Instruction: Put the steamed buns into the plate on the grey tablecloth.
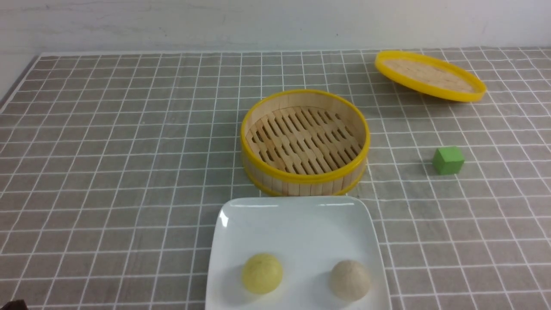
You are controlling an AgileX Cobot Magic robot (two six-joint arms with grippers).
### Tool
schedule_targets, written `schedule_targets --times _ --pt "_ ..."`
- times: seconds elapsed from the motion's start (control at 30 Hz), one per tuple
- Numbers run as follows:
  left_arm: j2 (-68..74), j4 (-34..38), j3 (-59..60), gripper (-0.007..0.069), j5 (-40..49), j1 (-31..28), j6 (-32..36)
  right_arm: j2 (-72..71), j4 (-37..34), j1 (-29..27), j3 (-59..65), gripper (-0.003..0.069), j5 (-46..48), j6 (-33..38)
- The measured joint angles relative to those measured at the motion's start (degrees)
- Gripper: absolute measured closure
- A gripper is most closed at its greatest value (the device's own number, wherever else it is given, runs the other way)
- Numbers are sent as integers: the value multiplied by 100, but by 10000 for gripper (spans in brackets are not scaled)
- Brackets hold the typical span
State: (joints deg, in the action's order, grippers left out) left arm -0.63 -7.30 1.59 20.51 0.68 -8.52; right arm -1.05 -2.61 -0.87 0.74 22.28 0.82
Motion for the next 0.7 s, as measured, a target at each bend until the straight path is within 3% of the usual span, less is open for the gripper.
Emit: schedule_targets --times 0.27,0.5,0.7 --pt "0 -65 -5 577 25 143 0 0 0 0 0 474 0 0" --pt "0 -65 -5 571 30 -331 -7 0 0 0 0 461 0 0" --pt "0 -88 -5 570 36 -193 -7 0 0 0 0 454 0 0"
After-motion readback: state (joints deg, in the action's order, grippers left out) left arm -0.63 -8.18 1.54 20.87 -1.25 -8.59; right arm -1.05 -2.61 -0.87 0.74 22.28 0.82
